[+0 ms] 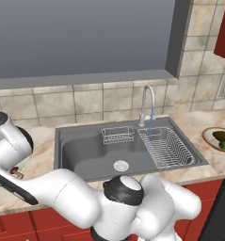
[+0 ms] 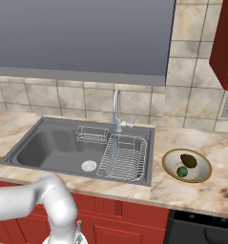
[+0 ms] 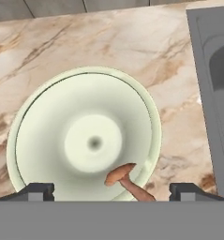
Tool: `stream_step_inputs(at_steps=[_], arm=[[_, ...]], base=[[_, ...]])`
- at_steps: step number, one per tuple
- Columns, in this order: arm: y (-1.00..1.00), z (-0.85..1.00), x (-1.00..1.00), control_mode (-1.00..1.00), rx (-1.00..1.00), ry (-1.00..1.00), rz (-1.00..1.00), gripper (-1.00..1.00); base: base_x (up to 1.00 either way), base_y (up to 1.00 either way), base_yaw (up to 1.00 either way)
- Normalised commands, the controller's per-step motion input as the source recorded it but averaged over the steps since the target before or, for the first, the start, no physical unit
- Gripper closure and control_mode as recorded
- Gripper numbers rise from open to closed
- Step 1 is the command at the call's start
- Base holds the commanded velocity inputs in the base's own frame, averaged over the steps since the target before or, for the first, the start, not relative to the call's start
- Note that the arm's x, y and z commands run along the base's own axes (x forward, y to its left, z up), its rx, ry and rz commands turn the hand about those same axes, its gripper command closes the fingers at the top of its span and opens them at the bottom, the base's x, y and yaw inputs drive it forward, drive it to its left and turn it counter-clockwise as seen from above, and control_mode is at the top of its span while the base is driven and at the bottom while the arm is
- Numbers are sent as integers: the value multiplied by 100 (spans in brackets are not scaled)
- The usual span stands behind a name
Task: Pick the avocados from the sink and place them in one bowl. Place the mushroom in the other bowl. Then turn off the sink faucet.
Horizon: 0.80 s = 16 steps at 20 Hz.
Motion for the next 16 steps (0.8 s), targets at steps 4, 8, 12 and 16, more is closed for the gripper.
stream_step_inputs(at_steps=[4, 8, 12, 16], arm=[[-1, 9, -1, -100, 0, 0, -3, -100], [0, 16, 0, -100, 0, 0, -3, -100], [0, 17, 9, -100, 0, 0, -5, -100], [-1, 27, 0, -100, 0, -3, -5, -100]], base=[[0, 0, 0], [0, 0, 0], [0, 0, 0], [0, 0, 0]])
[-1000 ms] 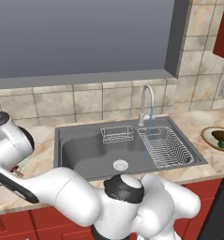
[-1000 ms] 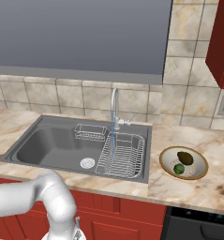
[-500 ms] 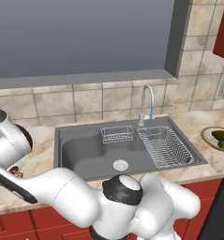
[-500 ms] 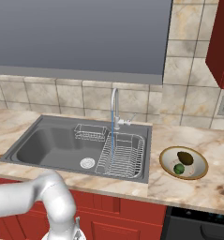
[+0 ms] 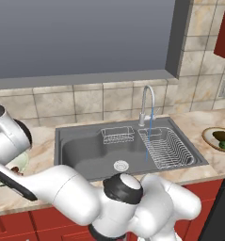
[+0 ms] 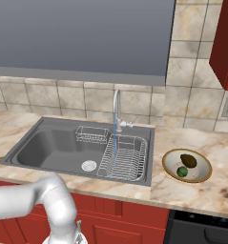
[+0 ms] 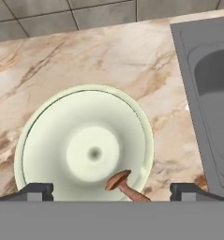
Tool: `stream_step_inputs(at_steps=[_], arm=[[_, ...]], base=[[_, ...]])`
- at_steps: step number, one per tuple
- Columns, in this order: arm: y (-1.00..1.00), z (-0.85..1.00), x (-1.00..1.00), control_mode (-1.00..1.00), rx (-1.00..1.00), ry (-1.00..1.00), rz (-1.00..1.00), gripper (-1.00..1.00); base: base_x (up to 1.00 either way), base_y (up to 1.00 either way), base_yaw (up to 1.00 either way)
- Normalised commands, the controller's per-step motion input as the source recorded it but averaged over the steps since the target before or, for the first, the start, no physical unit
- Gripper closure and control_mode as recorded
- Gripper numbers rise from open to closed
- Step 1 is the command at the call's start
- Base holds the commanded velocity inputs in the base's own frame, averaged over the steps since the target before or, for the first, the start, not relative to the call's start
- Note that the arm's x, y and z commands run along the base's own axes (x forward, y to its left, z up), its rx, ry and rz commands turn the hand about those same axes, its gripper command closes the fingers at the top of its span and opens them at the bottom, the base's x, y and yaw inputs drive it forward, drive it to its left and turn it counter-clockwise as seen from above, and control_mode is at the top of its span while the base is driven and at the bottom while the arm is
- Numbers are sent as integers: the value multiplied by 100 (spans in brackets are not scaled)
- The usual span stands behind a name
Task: Pick the avocados from the sink and place them in one bowl. Place the mushroom in the other bowl. Then turn off the sink faucet.
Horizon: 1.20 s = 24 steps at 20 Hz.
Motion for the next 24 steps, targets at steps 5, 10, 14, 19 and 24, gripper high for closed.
stream_step_inputs(at_steps=[5, 10, 14, 19, 24], arm=[[0, 19, 0, -100, 0, -10, -4, -100], [-26, 46, -42, -100, 0, -15, 0, -100], [-73, 50, -89, -100, 8, -10, 0, -100], [-84, 34, -99, -100, 14, -1, -3, -100], [-49, 2, -49, -100, 17, 19, 0, -100]], base=[[0, 0, 0], [0, 0, 0], [0, 0, 0], [0, 0, 0], [0, 0, 0]])
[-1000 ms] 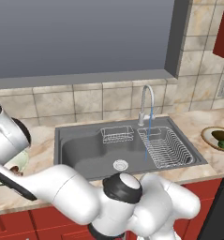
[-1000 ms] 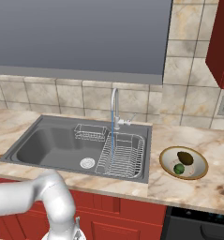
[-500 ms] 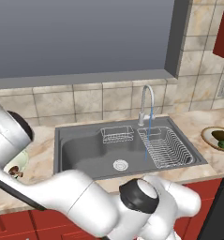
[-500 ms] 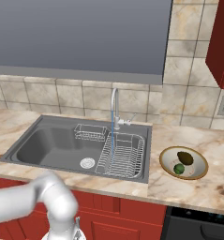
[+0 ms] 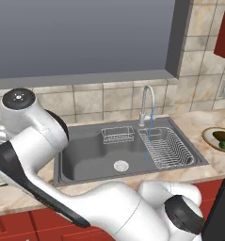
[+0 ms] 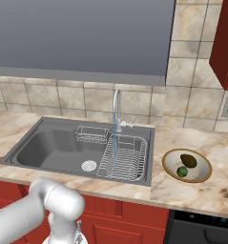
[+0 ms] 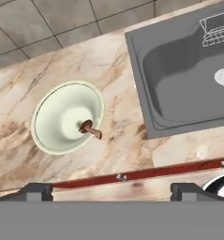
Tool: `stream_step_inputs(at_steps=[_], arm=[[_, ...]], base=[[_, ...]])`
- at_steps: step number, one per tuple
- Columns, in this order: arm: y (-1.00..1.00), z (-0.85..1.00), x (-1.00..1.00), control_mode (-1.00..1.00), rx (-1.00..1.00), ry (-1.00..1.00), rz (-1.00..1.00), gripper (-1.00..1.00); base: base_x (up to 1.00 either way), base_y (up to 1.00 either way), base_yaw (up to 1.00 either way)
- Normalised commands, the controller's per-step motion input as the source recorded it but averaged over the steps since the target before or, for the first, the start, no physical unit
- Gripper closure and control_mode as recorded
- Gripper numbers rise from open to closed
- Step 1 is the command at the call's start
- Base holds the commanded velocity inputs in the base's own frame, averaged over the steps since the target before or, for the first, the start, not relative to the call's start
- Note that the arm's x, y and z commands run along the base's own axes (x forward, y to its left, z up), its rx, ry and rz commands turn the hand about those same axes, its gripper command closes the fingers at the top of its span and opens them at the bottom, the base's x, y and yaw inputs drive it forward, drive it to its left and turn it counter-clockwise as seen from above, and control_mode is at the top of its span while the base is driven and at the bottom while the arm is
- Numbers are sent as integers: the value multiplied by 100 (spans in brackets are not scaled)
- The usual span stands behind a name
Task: Pick the avocados from the sink and place them in one bowl. Place the mushroom in the other bowl. Then turn off the sink faucet.
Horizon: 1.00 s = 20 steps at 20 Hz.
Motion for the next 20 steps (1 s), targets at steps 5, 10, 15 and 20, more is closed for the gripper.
stream_step_inputs(at_steps=[5, 10, 15, 20], arm=[[-40, -8, -10, -100, 18, 28, 0, -100], [-63, 0, -40, -100, 9, 18, 0, -100], [-46, -8, -39, -100, 1, 7, -1, -100], [-39, -22, -38, -100, 0, 2, 0, -100]], base=[[0, 0, 0], [0, 0, 0], [0, 0, 0], [0, 0, 0]])
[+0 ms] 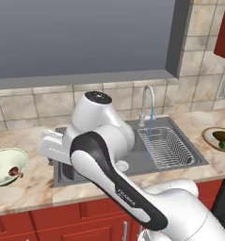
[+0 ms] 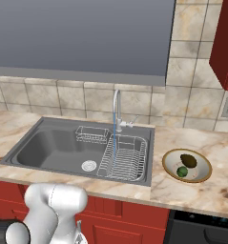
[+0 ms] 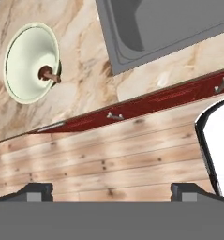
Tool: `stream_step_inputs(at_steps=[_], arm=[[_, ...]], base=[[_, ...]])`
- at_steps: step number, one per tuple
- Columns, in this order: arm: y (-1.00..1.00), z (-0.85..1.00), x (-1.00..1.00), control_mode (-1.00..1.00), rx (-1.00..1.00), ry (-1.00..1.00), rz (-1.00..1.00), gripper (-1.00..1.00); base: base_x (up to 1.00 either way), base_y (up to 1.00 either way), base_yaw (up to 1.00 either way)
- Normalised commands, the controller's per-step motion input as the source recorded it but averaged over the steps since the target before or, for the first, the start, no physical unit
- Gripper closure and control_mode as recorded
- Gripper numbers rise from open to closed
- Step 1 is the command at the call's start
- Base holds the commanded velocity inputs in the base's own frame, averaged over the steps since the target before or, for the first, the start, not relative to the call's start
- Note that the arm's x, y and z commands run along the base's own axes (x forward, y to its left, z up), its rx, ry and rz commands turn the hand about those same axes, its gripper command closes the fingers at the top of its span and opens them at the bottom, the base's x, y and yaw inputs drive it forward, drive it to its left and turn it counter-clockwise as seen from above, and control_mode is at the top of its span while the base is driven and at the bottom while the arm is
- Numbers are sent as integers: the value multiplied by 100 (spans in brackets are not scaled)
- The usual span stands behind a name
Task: Pick the avocados from the sink and place them in one bowl. Place the mushroom in the other bowl. Then turn off the sink faucet.
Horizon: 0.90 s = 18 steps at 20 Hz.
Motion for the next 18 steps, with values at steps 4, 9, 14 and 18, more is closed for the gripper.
stream_step_inputs(at_steps=[4, 9, 14, 18], arm=[[-67, -6, -43, -100, 0, 3, 0, -100], [-77, 0, -41, -100, 0, 0, 0, -100], [-80, 0, -40, -100, 0, 1, 0, -100], [-86, 0, -29, -100, 0, -1, 0, -100]], base=[[0, 0, 0], [0, 0, 0], [0, 0, 0], [0, 0, 0]])
